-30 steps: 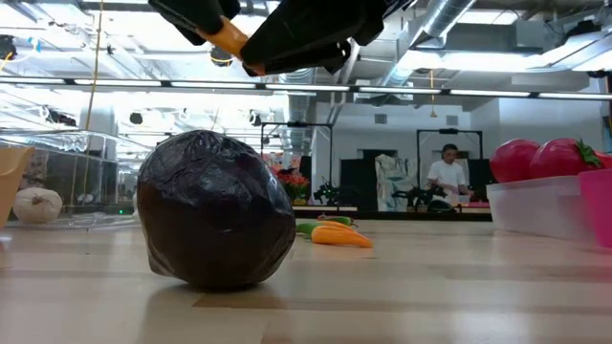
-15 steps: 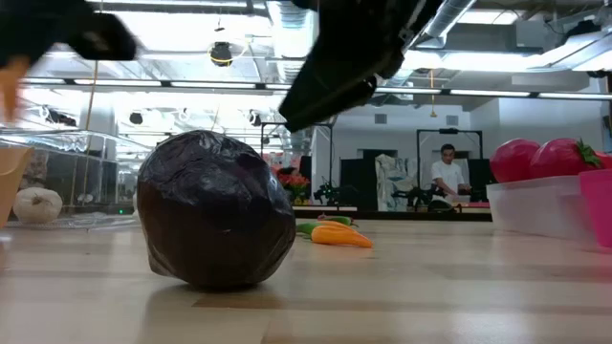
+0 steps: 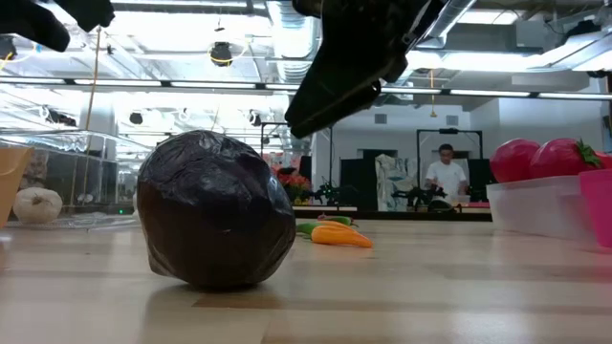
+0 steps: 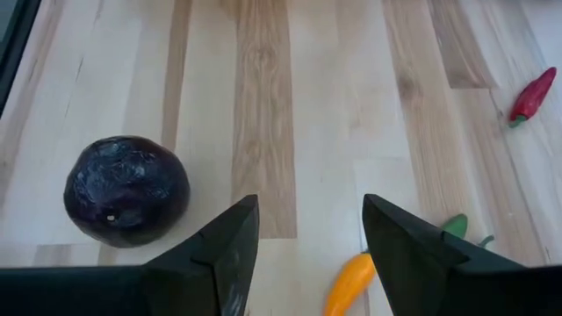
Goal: Sort produce into baskets
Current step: Put the yellow chili pepper into the yellow bin
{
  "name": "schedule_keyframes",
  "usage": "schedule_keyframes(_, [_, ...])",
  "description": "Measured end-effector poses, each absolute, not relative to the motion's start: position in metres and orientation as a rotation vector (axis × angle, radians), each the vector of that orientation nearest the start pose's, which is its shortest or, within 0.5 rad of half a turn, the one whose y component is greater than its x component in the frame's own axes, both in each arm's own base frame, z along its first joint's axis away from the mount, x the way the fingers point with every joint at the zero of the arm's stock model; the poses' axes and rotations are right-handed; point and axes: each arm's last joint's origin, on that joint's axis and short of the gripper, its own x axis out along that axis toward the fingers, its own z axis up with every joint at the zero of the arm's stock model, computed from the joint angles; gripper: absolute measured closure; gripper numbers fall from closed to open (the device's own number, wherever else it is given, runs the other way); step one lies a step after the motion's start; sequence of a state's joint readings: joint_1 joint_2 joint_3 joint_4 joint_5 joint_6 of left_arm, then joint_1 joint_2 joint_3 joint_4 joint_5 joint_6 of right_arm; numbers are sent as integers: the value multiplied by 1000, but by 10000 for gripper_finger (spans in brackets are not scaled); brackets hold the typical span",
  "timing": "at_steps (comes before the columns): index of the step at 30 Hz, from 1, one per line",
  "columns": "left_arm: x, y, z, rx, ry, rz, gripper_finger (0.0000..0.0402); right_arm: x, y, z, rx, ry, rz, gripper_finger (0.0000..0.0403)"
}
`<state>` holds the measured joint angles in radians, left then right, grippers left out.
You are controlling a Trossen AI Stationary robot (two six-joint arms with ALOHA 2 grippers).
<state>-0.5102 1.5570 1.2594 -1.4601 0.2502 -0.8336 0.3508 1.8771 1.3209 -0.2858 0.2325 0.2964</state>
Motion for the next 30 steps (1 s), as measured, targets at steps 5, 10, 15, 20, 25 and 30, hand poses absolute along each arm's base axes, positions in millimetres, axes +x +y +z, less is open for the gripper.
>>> schedule_keyframes(5, [216, -127, 258, -299, 1814, 250, 292, 379, 132, 201, 71, 851, -38, 172])
schedule_keyframes(10, [219, -125, 258, -207, 1736, 277, 260, 376, 130, 186, 108, 949, -98, 172])
schedule_keyframes(15, [224, -126, 257, -164, 1675, 226, 255, 378, 132, 163, 102, 1025, -101, 172])
schedule_keyframes(20, [229, -129, 257, -170, 1625, 175, 255, 379, 131, 142, 81, 1089, -120, 172])
schedule_keyframes(25, [233, -131, 257, -176, 1579, 151, 255, 380, 127, 137, 93, 1110, -143, 174])
schedule_keyframes(30, [236, -132, 257, -179, 1554, 147, 255, 382, 124, 137, 100, 1103, -146, 190])
